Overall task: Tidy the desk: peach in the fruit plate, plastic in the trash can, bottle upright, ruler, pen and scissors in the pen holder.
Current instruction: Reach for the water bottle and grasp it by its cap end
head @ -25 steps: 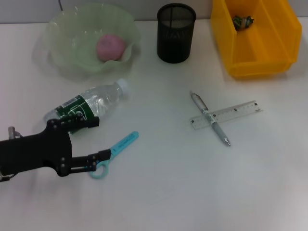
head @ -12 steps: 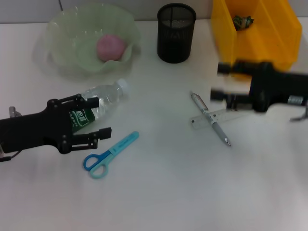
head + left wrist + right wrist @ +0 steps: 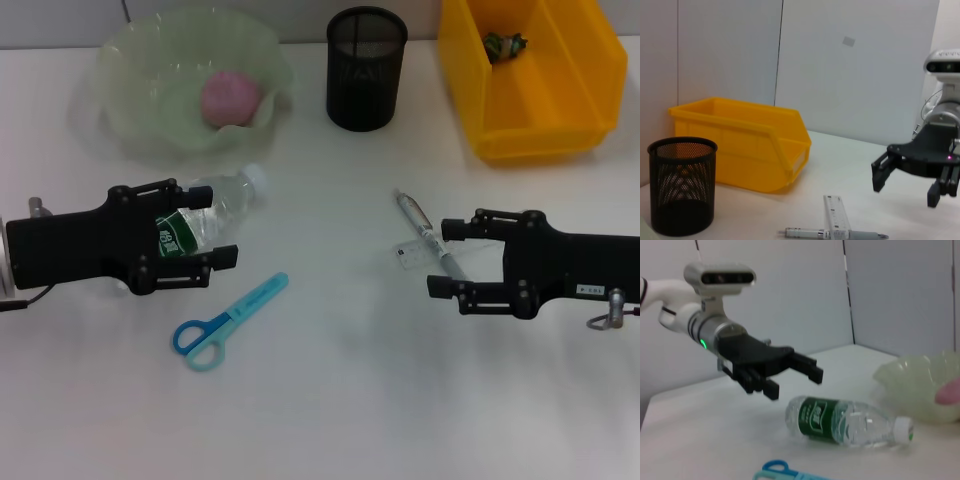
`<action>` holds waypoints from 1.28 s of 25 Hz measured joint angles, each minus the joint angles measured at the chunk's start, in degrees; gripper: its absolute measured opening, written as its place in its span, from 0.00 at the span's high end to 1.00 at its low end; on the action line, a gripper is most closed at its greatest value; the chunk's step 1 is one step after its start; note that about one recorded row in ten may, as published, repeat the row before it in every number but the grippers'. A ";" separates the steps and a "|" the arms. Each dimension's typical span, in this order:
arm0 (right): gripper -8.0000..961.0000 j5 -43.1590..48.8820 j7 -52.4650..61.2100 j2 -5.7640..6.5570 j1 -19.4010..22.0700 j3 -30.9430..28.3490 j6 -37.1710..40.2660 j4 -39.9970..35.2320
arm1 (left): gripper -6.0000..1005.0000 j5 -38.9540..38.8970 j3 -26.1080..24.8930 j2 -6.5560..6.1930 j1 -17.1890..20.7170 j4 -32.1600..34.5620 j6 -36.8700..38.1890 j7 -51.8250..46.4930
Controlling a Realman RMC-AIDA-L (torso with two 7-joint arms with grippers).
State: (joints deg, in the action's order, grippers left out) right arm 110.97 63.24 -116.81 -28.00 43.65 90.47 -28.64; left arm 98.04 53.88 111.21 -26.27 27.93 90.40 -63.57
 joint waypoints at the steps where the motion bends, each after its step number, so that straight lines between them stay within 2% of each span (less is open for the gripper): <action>1: 0.21 0.12 -0.02 0.00 0.00 0.10 -0.27 0.27 | 0.17 0.06 0.09 0.14 -0.06 1.20 0.17 -1.56; 5: 0.21 0.30 -0.05 -0.05 0.09 0.21 -1.13 0.48 | 0.17 -0.10 0.03 0.95 -0.25 5.38 1.71 -5.83; 11: 0.21 0.42 -0.08 -0.47 0.13 0.21 -2.50 0.52 | 0.17 1.87 0.28 3.74 -1.86 18.51 0.04 -21.22; 20: 0.21 0.48 0.25 -0.60 0.88 0.20 -2.79 0.52 | 0.17 16.78 -0.05 4.45 -11.19 25.42 -2.17 -40.07; 22: 0.21 0.48 0.30 -0.60 1.12 0.20 -2.79 0.52 | 0.17 20.97 0.03 4.86 -13.14 26.99 -2.50 -43.56; 24: 0.21 0.48 0.33 -0.61 1.29 0.20 -2.79 0.51 | 0.18 26.72 0.24 5.88 -15.28 29.46 -2.54 -47.31; 25: 0.21 0.48 0.39 -0.61 1.33 0.20 -2.79 0.52 | 0.17 26.72 0.24 5.88 -15.28 29.46 -2.54 -47.31; 28: 0.21 0.48 0.48 -0.61 1.52 -0.03 -2.88 0.51 | 0.17 34.17 1.21 7.06 -17.37 32.80 -2.46 -51.95; 32: 0.21 0.48 0.50 -0.61 1.71 -0.28 -4.80 0.51 | 0.17 37.97 4.00 7.17 -18.80 33.78 -2.80 -55.99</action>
State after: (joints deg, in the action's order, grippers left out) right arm 111.45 63.74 -117.42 -26.29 43.37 85.66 -28.12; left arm 136.02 57.89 118.38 -45.07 61.70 87.60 -119.56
